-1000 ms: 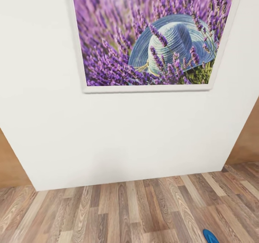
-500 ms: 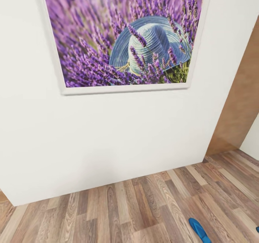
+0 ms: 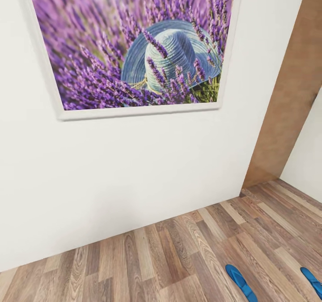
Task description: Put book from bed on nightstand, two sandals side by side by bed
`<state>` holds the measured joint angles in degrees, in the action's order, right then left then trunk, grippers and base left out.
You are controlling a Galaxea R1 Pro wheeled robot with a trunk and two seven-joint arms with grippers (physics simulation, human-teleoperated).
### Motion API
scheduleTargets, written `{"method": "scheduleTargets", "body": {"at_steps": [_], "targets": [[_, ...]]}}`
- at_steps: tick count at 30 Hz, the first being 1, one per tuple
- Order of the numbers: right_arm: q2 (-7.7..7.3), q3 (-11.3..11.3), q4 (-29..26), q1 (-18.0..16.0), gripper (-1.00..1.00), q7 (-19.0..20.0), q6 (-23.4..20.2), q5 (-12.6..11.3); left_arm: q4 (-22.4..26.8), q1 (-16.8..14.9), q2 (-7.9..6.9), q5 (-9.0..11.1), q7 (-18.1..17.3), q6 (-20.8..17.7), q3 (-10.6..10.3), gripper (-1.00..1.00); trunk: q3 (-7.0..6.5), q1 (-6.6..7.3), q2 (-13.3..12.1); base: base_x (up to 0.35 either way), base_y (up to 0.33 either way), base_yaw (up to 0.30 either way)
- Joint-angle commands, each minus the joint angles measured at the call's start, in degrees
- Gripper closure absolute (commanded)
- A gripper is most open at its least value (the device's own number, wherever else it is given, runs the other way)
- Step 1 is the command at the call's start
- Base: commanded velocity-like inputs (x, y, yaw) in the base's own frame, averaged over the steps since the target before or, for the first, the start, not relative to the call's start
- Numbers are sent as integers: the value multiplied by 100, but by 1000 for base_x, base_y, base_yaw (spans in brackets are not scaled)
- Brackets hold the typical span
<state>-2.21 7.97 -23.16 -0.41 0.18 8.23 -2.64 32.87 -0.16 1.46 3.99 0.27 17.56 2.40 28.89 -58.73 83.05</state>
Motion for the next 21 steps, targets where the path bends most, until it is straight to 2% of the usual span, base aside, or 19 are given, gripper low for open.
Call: {"method": "scheduleTargets", "body": {"at_steps": [1,9,21], "targets": [[1,6,4,-3,-100,1,20,-27,0,-2,0,41,-5,12,6,-100,5,0,3,0,1,-17],[2,18,4,-3,-100,0,20,-26,0,-2,1,41,-7,11,6,-100,5,0,3,0,0,68],[1,20,4,-3,-100,0,20,-28,0,-2,-2,42,-8,11,6,-100,5,0,3,7,0,253]]}}
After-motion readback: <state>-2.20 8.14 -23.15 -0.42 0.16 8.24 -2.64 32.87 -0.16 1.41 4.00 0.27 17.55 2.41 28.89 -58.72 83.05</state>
